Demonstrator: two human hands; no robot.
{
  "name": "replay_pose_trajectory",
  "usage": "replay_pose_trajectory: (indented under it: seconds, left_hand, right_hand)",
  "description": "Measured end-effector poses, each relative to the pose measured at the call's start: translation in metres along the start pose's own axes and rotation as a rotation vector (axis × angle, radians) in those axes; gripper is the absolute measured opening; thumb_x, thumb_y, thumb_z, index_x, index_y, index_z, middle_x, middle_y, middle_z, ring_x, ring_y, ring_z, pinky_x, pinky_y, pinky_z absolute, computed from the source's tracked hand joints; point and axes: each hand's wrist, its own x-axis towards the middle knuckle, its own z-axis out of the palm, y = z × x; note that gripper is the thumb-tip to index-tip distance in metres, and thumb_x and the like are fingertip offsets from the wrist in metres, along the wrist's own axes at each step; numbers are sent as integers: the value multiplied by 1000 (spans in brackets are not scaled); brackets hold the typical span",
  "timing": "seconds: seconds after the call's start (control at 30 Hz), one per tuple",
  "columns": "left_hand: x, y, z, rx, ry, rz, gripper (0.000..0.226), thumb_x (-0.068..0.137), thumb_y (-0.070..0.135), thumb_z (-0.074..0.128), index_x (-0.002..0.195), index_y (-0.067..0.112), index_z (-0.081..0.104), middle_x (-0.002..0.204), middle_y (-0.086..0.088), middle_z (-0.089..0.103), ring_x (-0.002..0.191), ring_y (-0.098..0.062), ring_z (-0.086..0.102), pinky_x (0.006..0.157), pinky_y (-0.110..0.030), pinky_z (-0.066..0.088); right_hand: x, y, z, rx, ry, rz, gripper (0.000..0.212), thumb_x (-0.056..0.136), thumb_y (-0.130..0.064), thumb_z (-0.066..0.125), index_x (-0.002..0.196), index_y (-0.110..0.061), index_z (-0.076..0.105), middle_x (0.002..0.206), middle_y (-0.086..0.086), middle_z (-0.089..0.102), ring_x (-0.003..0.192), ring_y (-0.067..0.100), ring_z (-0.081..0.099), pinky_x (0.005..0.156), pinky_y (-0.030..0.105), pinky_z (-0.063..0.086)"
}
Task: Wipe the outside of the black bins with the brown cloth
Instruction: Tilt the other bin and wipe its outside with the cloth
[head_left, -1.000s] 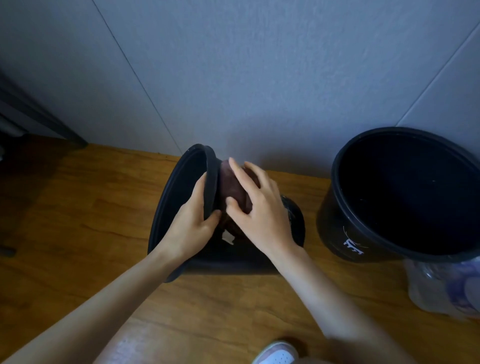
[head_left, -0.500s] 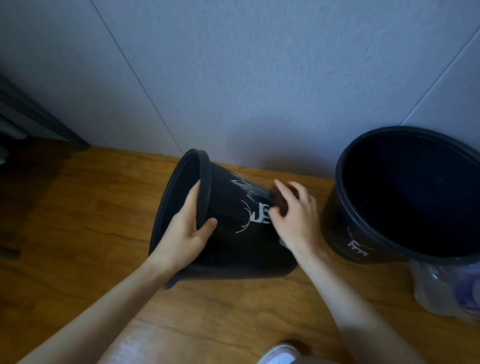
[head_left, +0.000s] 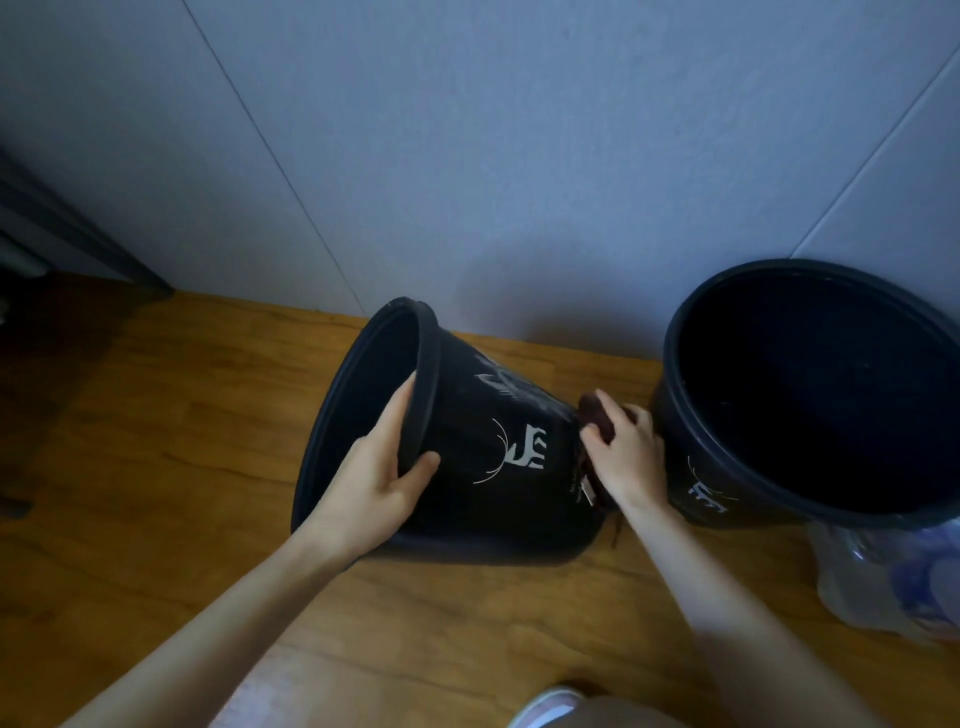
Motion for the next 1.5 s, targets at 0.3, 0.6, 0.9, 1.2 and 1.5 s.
replay_pose_trajectory:
  seconds: [0.3, 0.6, 0.9, 1.2, 1.5]
  left_hand:
    - [0, 4, 9, 50, -71, 47, 77, 89, -1, 53, 146, 31, 12, 115, 28, 48, 106, 17, 51, 85, -4, 45]
    - [-8, -7, -2, 65, -49, 47, 76, 89, 1, 54, 147, 30, 16, 122, 28, 53, 108, 11, 53, 86, -6, 45]
    - [-11, -7, -3, 85, -80, 71, 76, 88, -1, 55, 140, 38, 14, 118, 30, 52, 108, 12, 53, 83, -3, 43]
    - [-12, -5, -8, 52, -54, 49, 72, 88, -4, 53, 139, 31, 18, 116, 28, 46, 99, 19, 54, 83, -5, 47]
    - [-9, -6, -2, 98, -91, 85, 77, 88, 0, 54, 135, 43, 12, 116, 29, 47, 102, 16, 54, 79, -5, 46]
  right_hand:
    - [-29, -114, -9, 111, 92, -605, 47, 91, -27, 52, 137, -31, 44, 141, 3, 37, 125, 23, 39, 95, 28, 40]
    - [7, -27, -2, -75, -48, -100, 43, 96, -34, 41, 140, -36, 38, 146, 3, 29, 131, 32, 30, 96, 37, 37]
    - [-11, -87, 0, 42, 57, -293, 41, 94, -28, 46, 134, -31, 48, 142, 4, 36, 126, 30, 36, 102, 37, 39]
    - [-22, -88, 10, 59, 112, -438, 42, 95, -30, 45, 136, -36, 44, 145, 3, 32, 130, 25, 31, 85, 22, 33]
    - [-10, -41, 3, 12, 72, -57, 42, 97, -29, 41, 139, -31, 41, 148, 4, 25, 133, 32, 26, 103, 43, 35]
